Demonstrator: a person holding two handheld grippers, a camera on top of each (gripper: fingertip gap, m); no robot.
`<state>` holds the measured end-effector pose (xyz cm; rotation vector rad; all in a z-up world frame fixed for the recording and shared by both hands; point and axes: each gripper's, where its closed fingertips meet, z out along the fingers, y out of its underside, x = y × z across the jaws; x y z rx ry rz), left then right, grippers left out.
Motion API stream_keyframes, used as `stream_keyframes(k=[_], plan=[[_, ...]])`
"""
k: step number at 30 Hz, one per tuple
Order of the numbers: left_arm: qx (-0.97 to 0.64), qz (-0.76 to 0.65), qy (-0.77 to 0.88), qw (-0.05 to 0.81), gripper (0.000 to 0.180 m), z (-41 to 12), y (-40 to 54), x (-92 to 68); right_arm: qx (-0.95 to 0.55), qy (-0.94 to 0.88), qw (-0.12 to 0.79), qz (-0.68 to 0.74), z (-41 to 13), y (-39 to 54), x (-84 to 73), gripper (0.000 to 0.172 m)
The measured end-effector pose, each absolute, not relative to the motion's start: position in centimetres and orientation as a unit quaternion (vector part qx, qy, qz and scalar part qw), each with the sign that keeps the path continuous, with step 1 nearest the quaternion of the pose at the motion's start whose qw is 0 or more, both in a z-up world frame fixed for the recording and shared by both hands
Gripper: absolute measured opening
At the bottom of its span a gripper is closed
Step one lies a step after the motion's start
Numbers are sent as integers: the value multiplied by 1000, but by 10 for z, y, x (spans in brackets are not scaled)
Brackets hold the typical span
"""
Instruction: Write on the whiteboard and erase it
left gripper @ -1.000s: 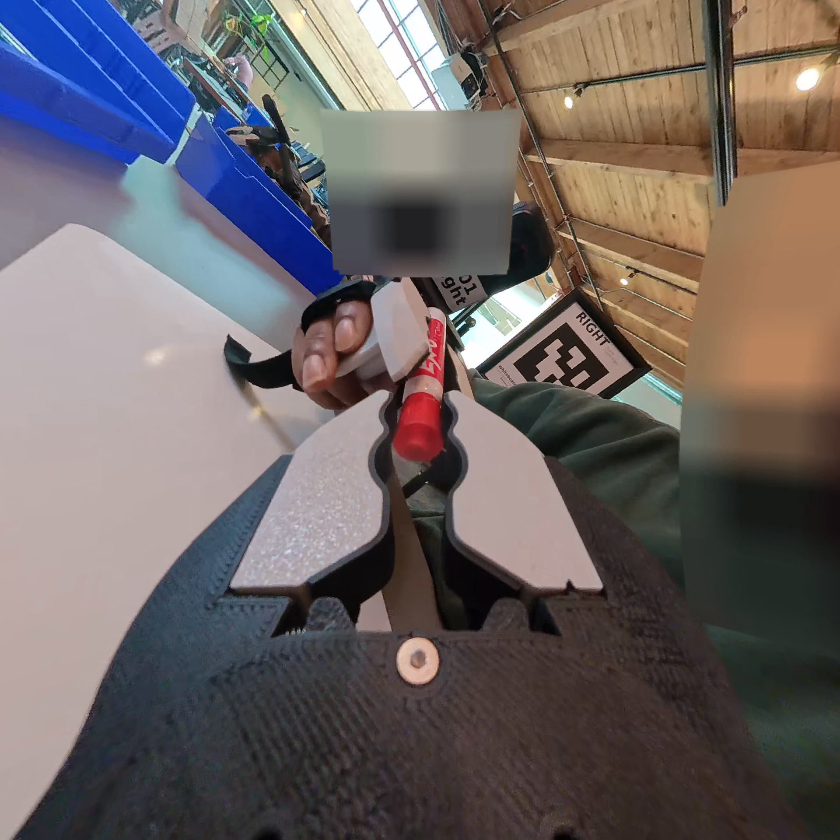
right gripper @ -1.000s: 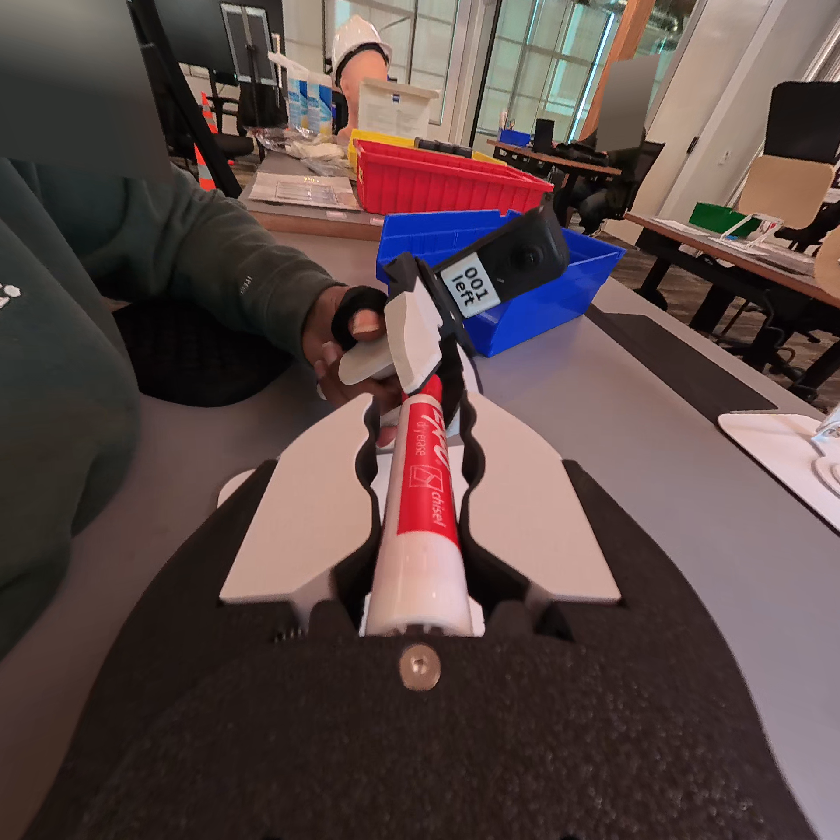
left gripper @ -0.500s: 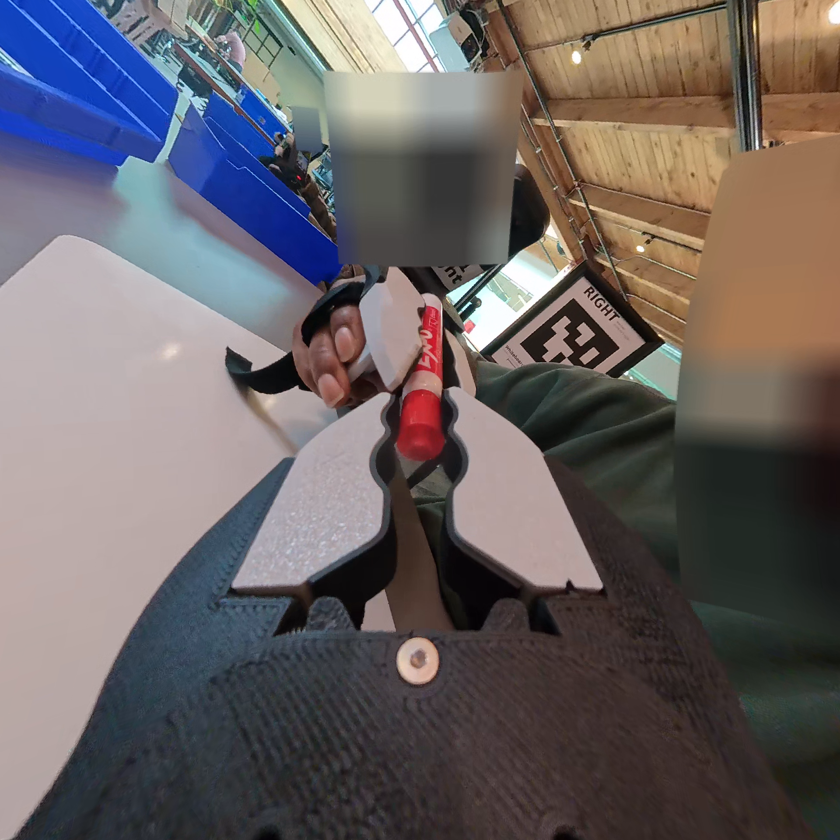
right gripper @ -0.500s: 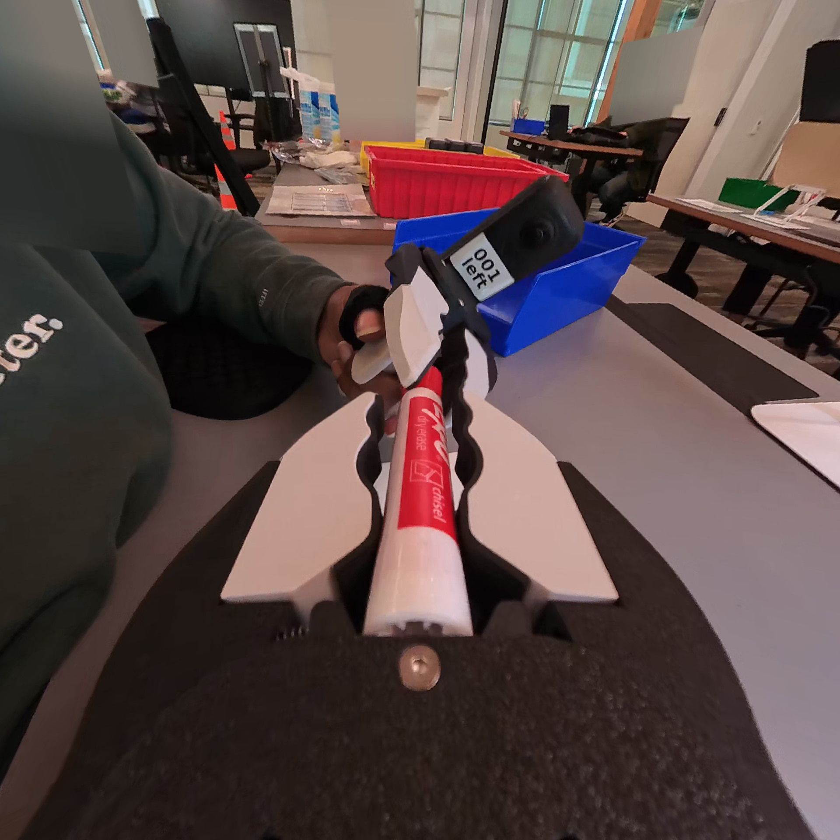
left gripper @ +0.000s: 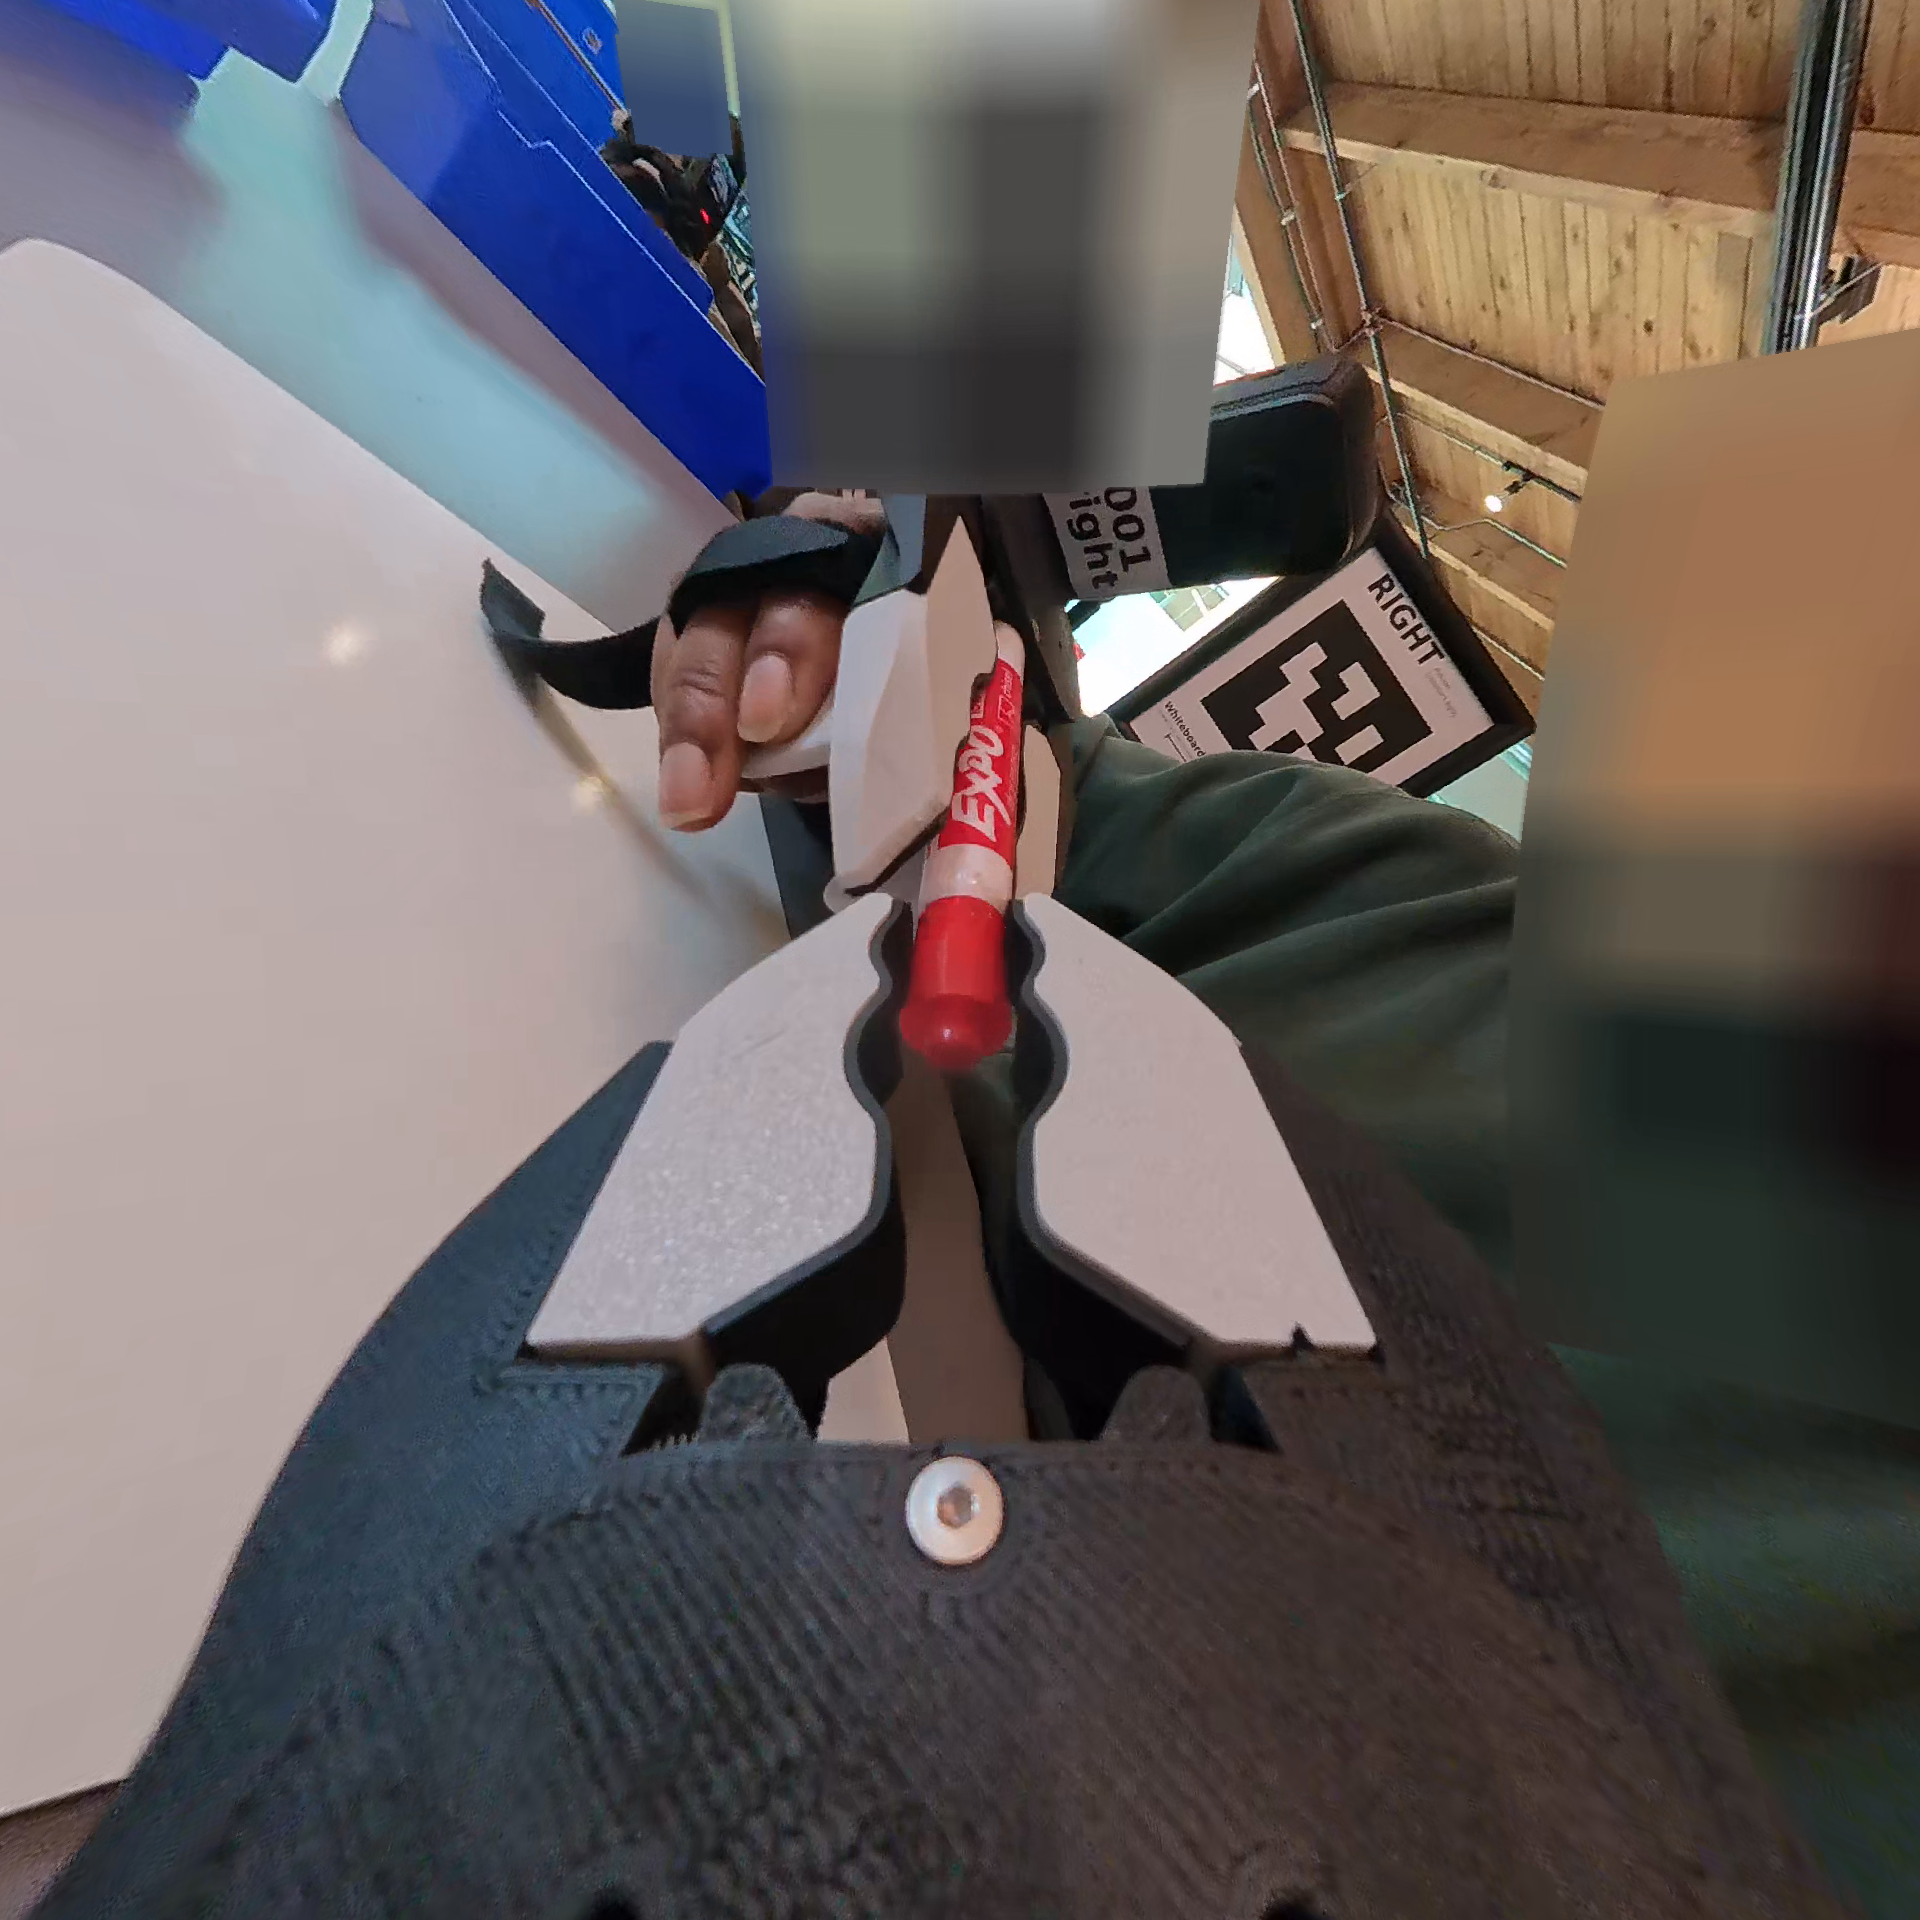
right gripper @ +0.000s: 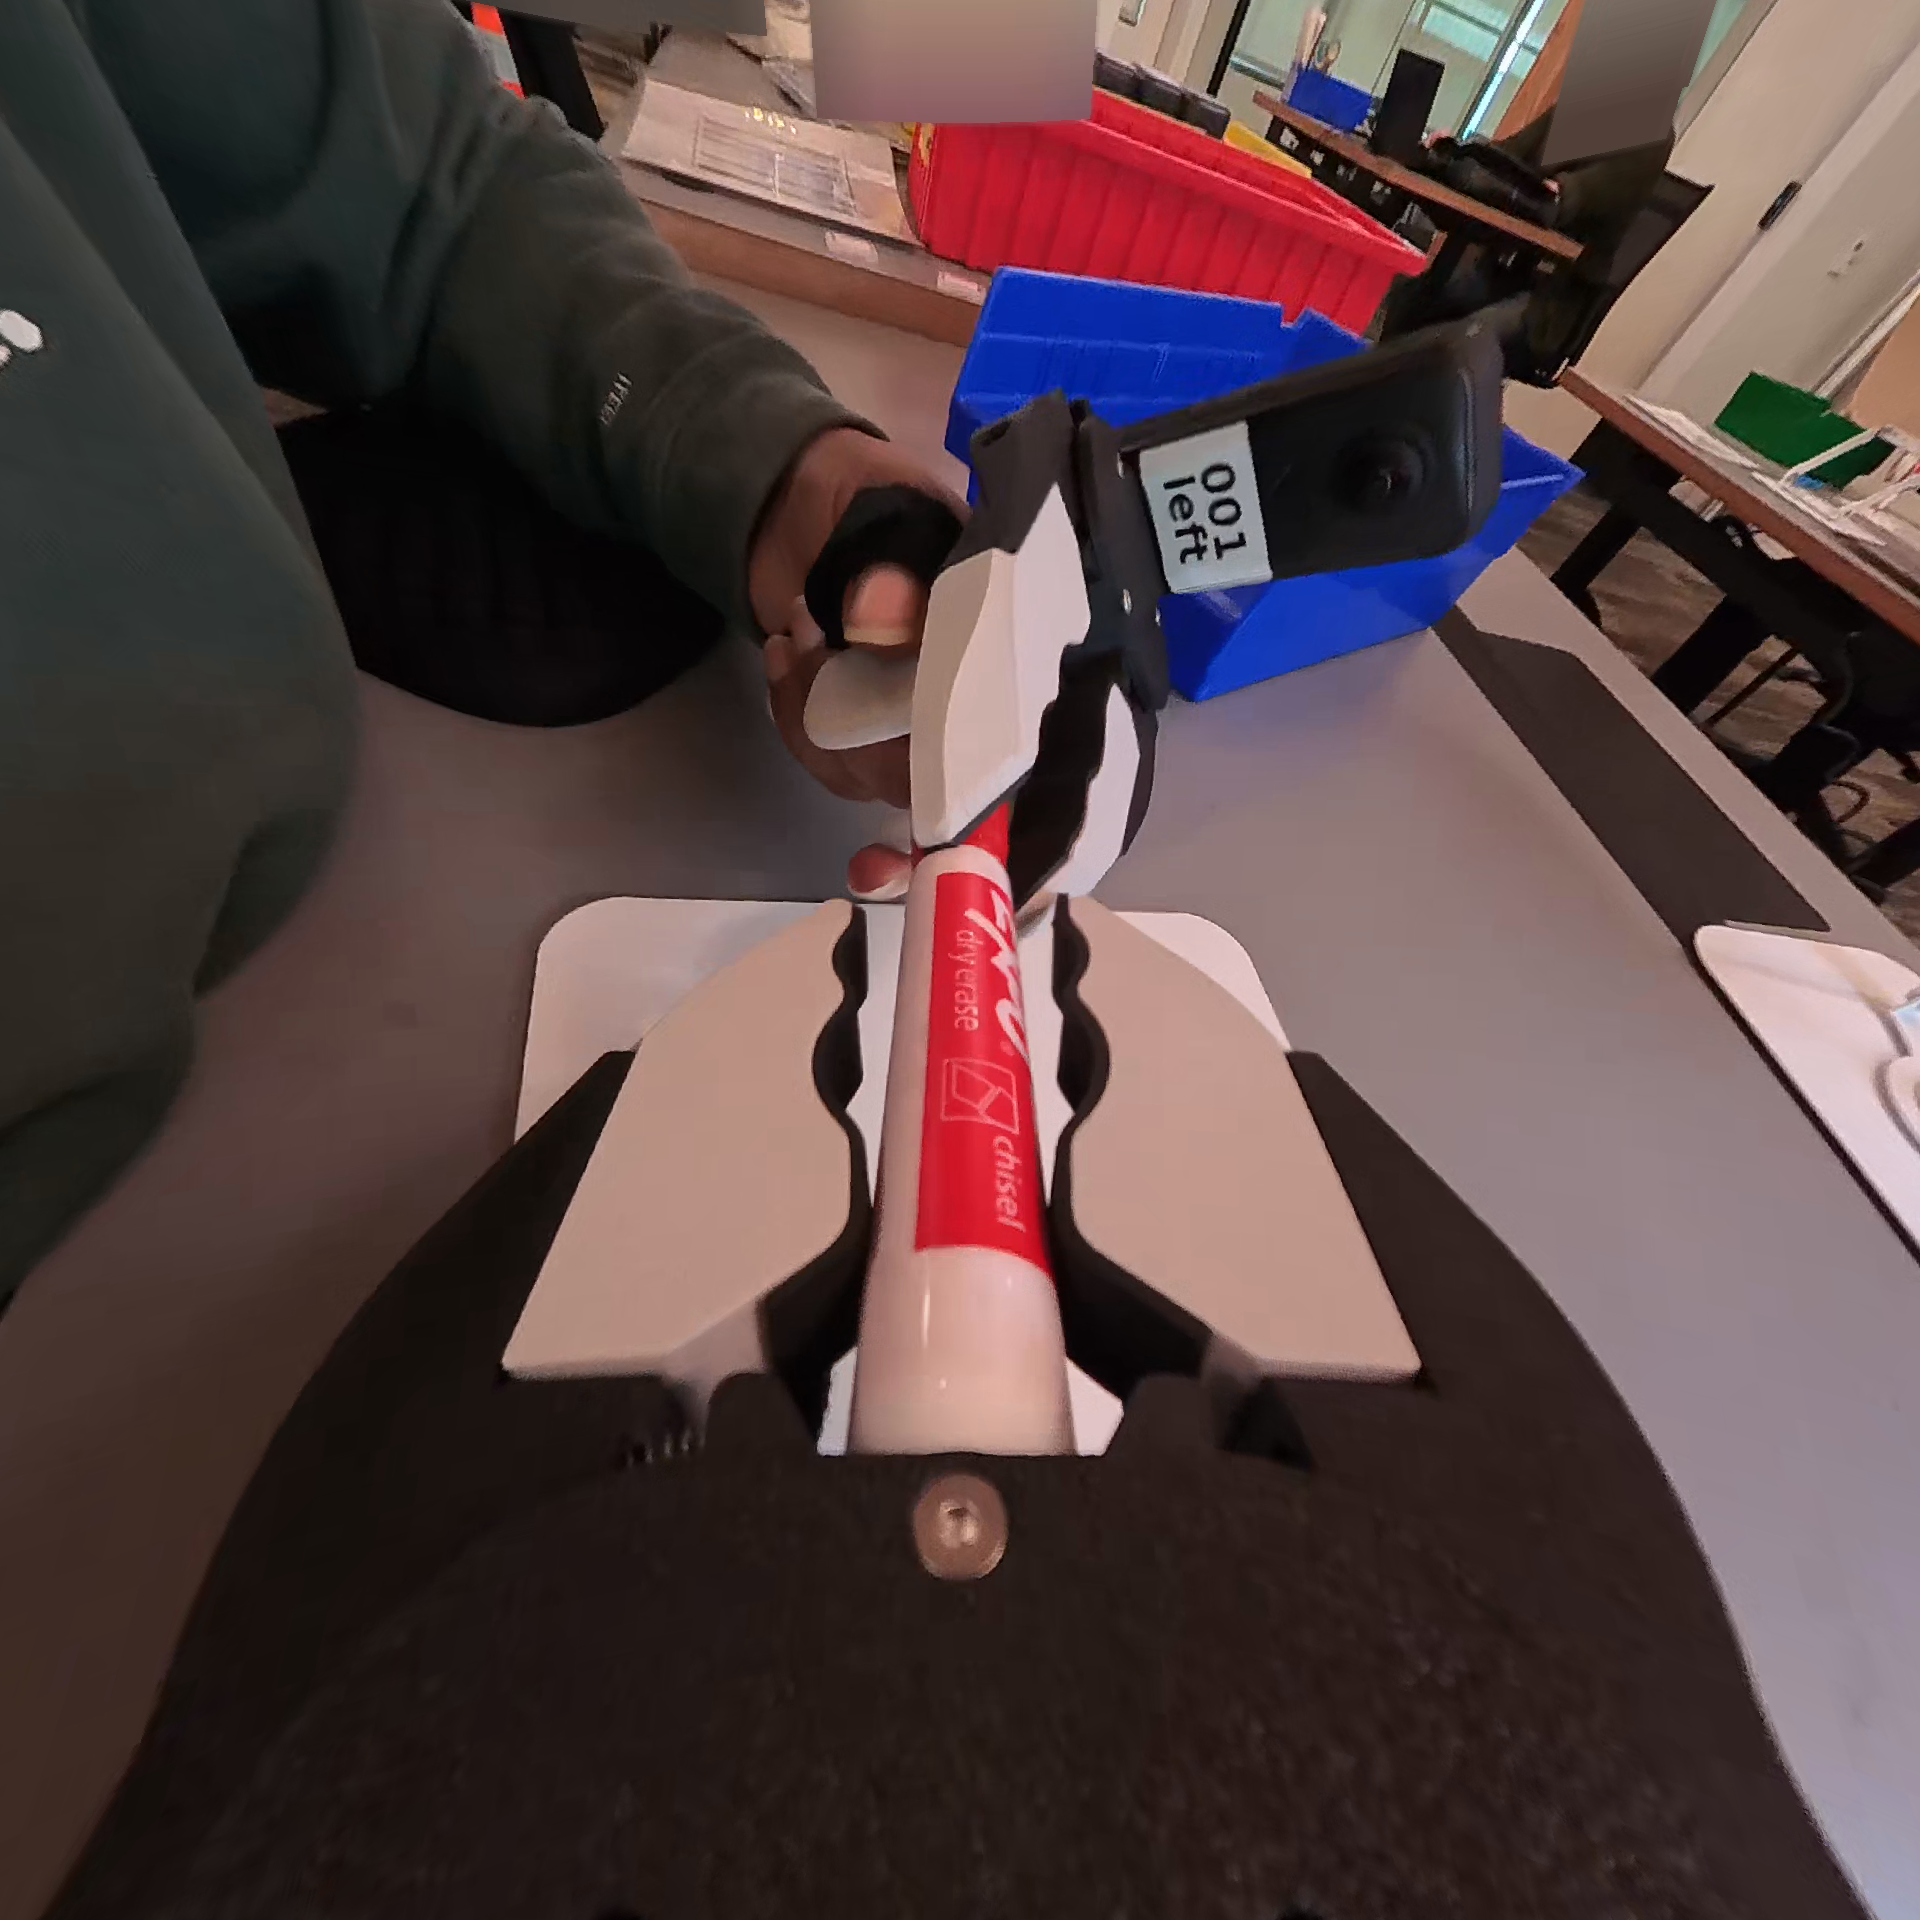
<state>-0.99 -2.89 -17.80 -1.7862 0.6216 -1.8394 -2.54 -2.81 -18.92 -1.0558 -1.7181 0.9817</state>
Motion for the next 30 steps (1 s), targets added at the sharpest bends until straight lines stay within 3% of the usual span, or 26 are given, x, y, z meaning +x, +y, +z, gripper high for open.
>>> stream_keyframes(k=[9,16,20,23,30], plan=[[-648,-695,211,227,18,-179,-34,-8,-423,-680,438,407,-186,-34,-26,32],[-634,-691,227,263,17,-166,-30,-17,-440,-657,417,449,-173,-32,-31,31],[-647,-651,154,365,15,-167,1,-83,-453,-579,466,492,-134,7,8,30],[-671,-610,246,342,17,-186,-34,-47,-459,-626,440,451,-162,-2,-8,33],[-684,-458,256,508,17,-172,-12,-96,-514,-579,422,472,-156,34,-4,34]])
